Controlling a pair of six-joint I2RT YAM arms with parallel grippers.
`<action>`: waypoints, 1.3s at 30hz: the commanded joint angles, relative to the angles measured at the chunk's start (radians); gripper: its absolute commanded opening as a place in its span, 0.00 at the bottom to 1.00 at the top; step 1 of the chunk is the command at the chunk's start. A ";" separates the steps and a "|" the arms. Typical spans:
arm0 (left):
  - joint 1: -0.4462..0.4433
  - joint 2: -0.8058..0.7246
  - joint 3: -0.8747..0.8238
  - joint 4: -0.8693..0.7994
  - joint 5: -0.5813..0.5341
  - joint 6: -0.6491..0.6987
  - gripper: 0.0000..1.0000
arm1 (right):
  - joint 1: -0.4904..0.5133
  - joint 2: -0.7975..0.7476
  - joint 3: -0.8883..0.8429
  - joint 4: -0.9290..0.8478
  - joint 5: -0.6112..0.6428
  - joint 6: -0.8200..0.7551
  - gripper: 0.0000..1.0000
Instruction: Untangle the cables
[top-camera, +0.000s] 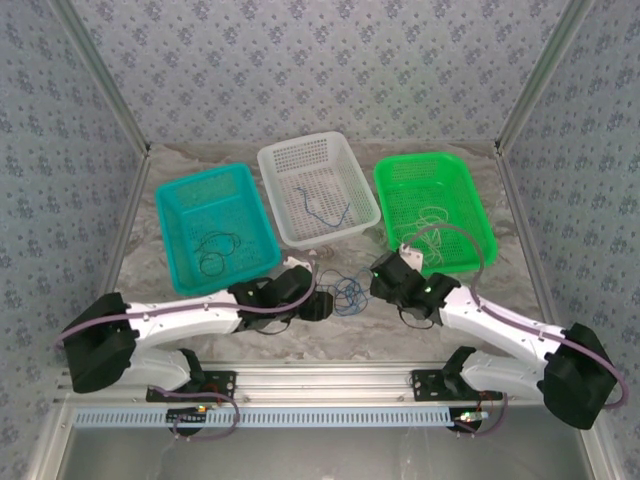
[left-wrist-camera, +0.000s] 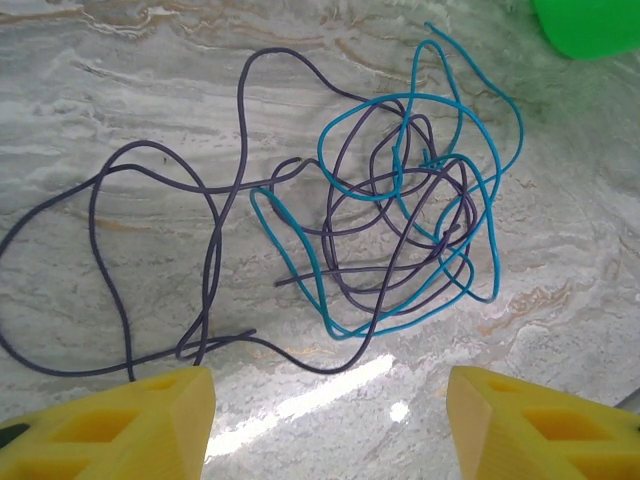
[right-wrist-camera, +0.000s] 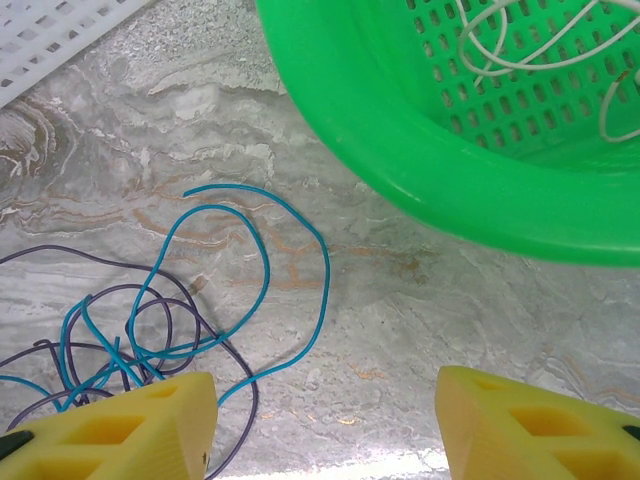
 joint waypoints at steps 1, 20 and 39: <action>-0.007 0.042 0.063 0.039 0.029 -0.017 0.61 | -0.007 -0.034 -0.018 -0.034 0.033 -0.005 0.62; 0.035 0.148 0.133 0.077 -0.026 0.040 0.00 | -0.039 -0.185 -0.056 -0.108 0.047 -0.017 0.63; -0.018 -0.201 0.230 0.071 -0.096 0.365 0.00 | 0.096 -0.331 -0.044 0.200 0.043 -0.420 0.80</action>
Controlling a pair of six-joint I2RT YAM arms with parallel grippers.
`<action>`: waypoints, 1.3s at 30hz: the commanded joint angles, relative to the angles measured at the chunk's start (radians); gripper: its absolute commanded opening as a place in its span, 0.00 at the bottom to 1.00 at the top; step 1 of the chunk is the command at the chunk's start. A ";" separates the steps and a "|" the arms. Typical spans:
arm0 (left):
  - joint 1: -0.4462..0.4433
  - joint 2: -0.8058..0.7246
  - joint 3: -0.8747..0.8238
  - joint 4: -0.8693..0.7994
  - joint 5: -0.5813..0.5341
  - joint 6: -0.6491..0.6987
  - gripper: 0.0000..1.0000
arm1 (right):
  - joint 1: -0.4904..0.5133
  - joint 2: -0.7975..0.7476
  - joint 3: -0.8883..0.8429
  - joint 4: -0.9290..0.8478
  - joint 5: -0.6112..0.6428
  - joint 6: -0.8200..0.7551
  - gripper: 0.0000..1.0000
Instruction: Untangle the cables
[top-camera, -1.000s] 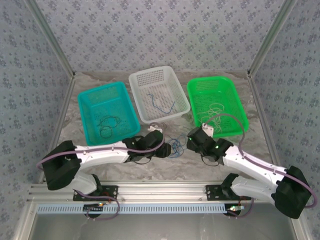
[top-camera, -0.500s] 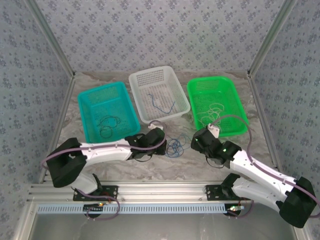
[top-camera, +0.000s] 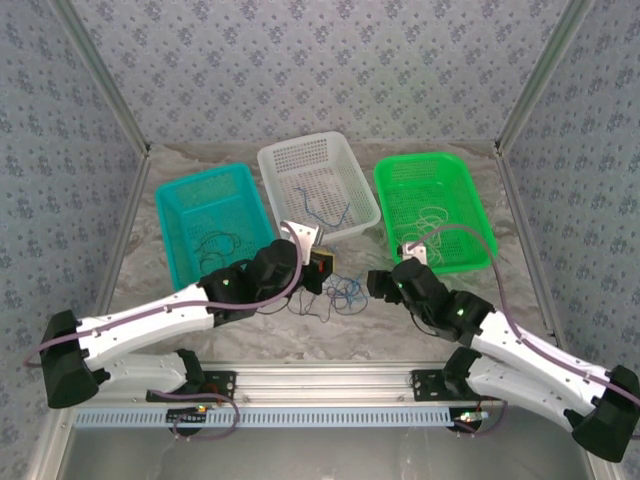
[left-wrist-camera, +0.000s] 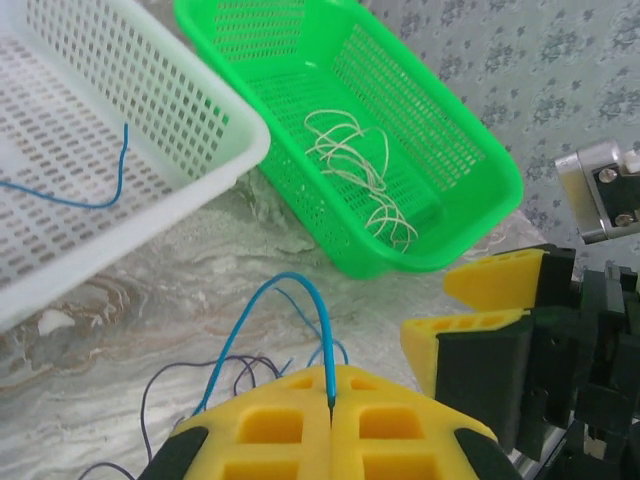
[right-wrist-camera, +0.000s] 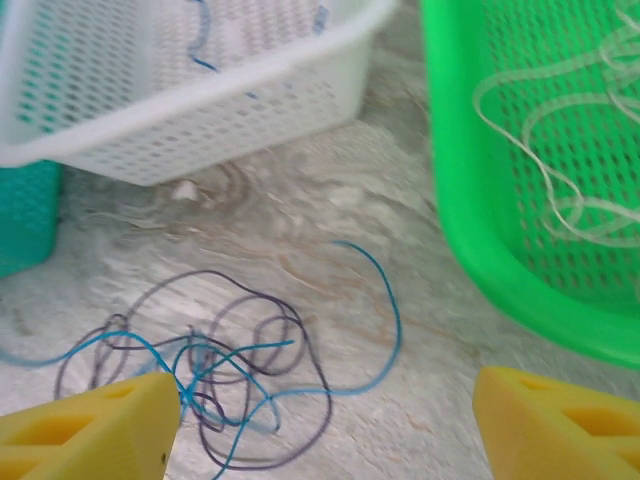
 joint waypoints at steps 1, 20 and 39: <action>-0.005 -0.021 0.028 0.037 0.017 0.091 0.00 | 0.039 -0.035 0.000 0.104 0.032 -0.127 0.81; -0.005 -0.049 0.035 0.167 0.173 0.209 0.00 | 0.077 0.097 0.032 0.381 -0.108 -0.249 0.94; -0.005 -0.152 -0.028 0.332 0.243 0.226 0.00 | 0.031 0.337 0.112 0.378 -0.064 -0.184 0.90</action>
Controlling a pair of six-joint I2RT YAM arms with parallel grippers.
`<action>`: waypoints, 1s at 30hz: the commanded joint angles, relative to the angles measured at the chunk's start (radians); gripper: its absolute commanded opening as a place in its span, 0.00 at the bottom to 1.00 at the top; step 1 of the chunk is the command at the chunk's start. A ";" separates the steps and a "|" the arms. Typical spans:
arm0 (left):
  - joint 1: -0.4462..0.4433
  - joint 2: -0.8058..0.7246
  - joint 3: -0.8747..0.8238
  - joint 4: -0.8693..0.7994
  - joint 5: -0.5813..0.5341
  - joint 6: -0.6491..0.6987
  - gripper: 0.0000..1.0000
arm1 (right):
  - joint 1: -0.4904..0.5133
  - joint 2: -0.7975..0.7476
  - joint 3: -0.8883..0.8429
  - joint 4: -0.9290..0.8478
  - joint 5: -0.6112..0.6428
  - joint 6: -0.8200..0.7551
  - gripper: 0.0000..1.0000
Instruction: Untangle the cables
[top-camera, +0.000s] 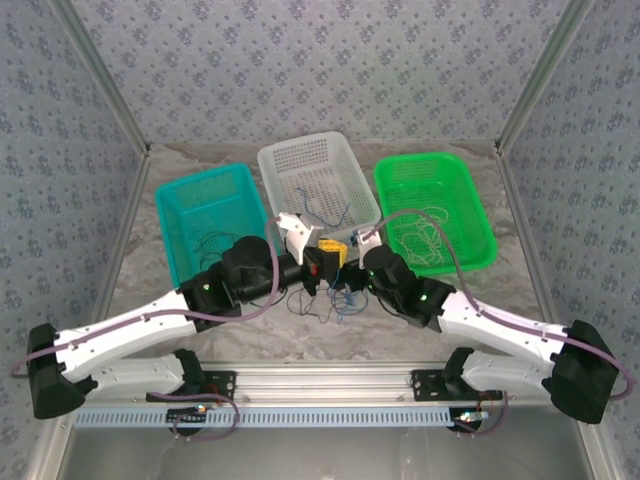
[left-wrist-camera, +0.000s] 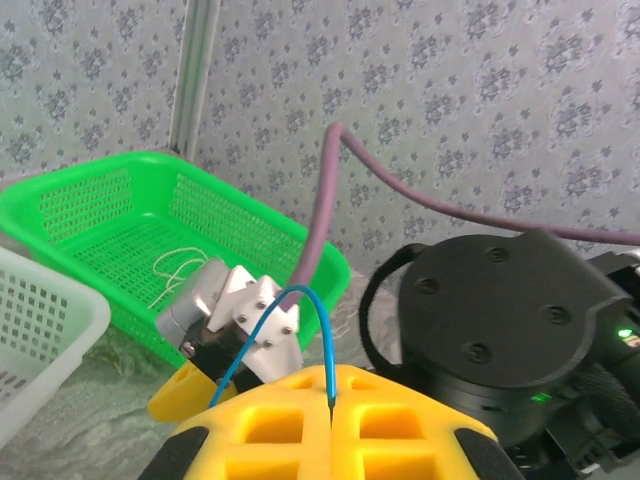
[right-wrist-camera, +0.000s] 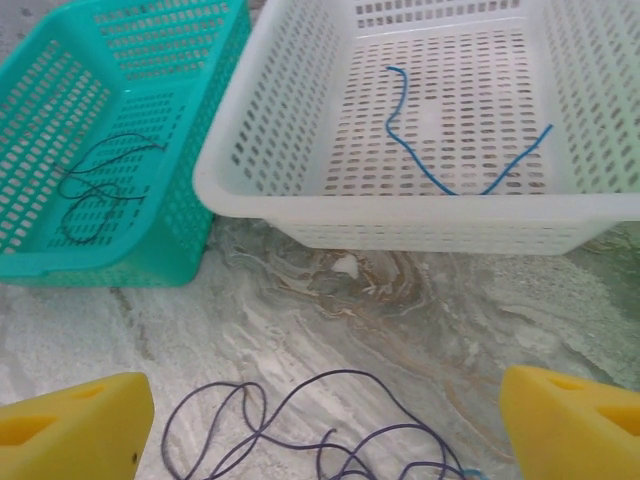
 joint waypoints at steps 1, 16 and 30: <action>-0.005 -0.049 -0.015 0.082 0.007 0.029 0.00 | -0.017 0.039 0.049 -0.059 0.044 0.049 0.88; -0.003 -0.237 0.004 0.094 -0.080 0.169 0.00 | -0.169 -0.004 0.056 -0.310 0.048 0.132 0.61; -0.003 -0.353 -0.024 0.068 -0.160 0.200 0.01 | -0.258 -0.010 0.071 -0.372 -0.005 0.106 0.59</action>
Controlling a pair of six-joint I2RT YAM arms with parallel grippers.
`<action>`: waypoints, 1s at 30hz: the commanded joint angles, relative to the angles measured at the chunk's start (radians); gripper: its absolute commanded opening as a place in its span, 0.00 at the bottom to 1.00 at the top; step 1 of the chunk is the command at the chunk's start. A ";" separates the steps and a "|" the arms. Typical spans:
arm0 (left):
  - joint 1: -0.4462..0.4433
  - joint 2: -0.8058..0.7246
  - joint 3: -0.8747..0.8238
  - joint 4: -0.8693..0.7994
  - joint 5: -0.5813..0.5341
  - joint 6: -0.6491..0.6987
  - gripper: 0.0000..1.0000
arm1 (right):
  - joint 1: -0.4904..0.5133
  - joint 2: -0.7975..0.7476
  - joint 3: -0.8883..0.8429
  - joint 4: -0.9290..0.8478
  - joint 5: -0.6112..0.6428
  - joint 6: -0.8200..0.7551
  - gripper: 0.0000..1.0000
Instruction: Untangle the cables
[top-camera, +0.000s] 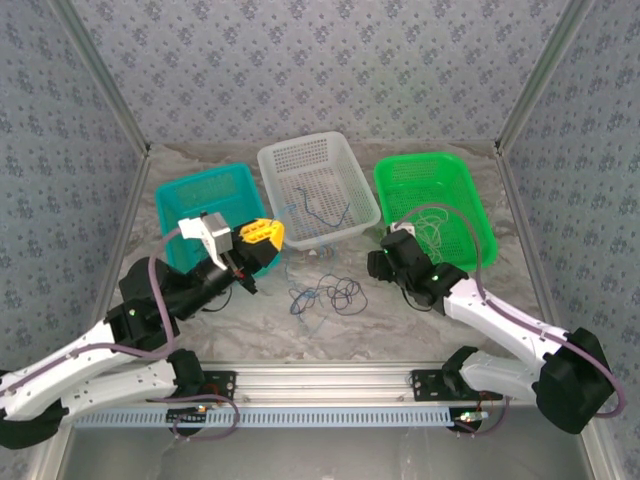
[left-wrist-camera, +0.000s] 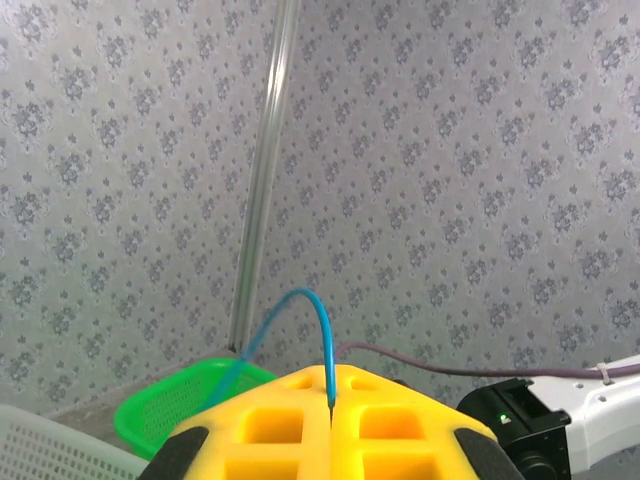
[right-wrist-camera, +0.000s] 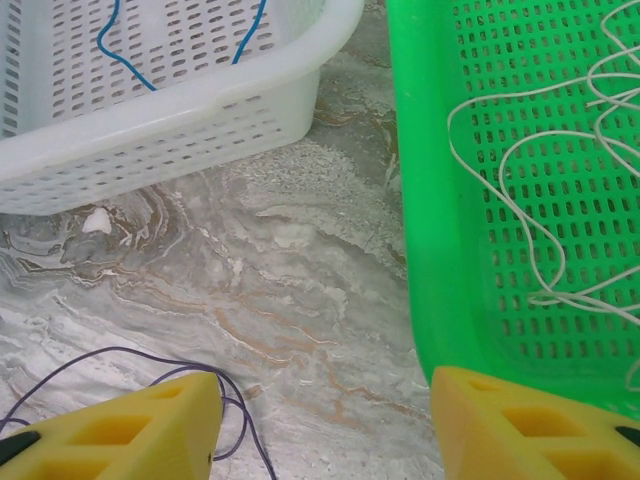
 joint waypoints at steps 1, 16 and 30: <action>-0.003 -0.001 -0.014 0.034 -0.018 0.010 0.01 | -0.012 -0.016 0.037 -0.041 -0.023 -0.010 0.59; 0.001 0.090 -0.025 0.039 -0.114 -0.026 0.02 | 0.134 -0.214 0.035 0.039 -0.175 -0.078 0.83; 0.029 0.195 0.037 -0.009 -0.204 -0.115 0.02 | 0.335 -0.211 -0.081 0.214 -0.002 -0.147 0.90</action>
